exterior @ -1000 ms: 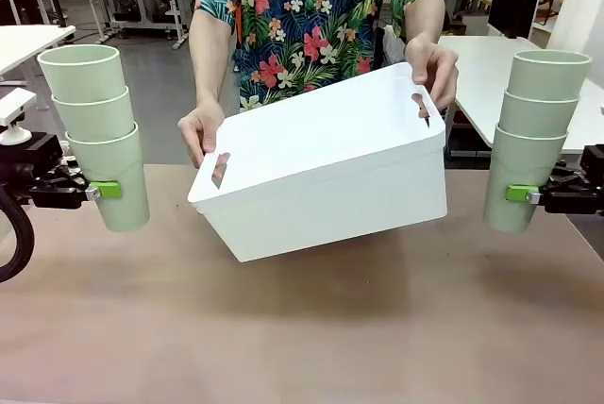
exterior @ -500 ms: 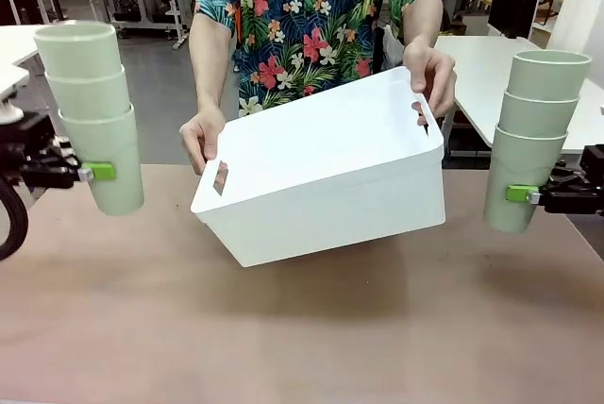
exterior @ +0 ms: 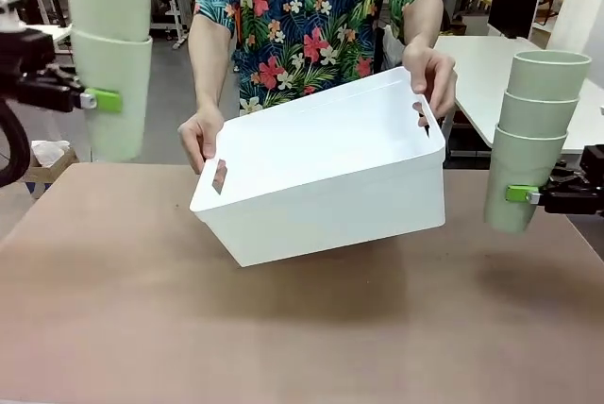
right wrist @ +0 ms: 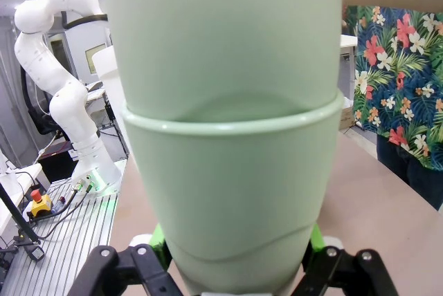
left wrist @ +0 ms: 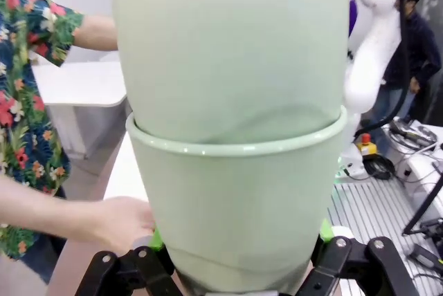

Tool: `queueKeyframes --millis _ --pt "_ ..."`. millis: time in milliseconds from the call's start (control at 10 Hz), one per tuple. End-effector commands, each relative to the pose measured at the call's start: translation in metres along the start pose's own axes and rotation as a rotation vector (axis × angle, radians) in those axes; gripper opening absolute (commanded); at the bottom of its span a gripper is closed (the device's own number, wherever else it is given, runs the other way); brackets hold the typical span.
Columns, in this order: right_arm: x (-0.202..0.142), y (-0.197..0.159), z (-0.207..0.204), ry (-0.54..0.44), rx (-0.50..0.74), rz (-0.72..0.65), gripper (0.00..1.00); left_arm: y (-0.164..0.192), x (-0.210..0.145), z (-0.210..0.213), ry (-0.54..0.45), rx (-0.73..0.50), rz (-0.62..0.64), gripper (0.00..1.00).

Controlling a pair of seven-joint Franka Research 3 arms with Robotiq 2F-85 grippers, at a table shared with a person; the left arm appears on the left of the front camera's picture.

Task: Stack the cups and store them in the basket.
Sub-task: Place the stack of Reusable plastic cups into the Pantry Basket.

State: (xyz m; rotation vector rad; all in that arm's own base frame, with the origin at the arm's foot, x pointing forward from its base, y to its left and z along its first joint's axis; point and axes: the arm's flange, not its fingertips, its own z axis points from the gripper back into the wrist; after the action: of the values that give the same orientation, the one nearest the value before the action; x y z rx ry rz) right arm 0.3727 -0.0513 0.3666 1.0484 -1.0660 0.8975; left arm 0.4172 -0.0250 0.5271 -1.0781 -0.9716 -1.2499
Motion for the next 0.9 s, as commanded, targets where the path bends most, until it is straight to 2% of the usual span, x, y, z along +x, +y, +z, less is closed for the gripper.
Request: queueKeyframes --millis 0,400,800 --pt "0.004 0.001 0.0 -0.005 0.001 0.007 0.85 -0.003 0.036 -0.023 0.109 0.005 -0.011 0.86" --pt "0.004 0.001 0.0 -0.005 0.001 0.007 0.85 -0.001 0.087 -0.092 0.288 0.026 -0.04 0.86" --pt "0.004 0.001 0.0 -0.005 0.001 0.007 0.85 0.008 0.096 -0.161 0.433 0.045 -0.06 0.86"
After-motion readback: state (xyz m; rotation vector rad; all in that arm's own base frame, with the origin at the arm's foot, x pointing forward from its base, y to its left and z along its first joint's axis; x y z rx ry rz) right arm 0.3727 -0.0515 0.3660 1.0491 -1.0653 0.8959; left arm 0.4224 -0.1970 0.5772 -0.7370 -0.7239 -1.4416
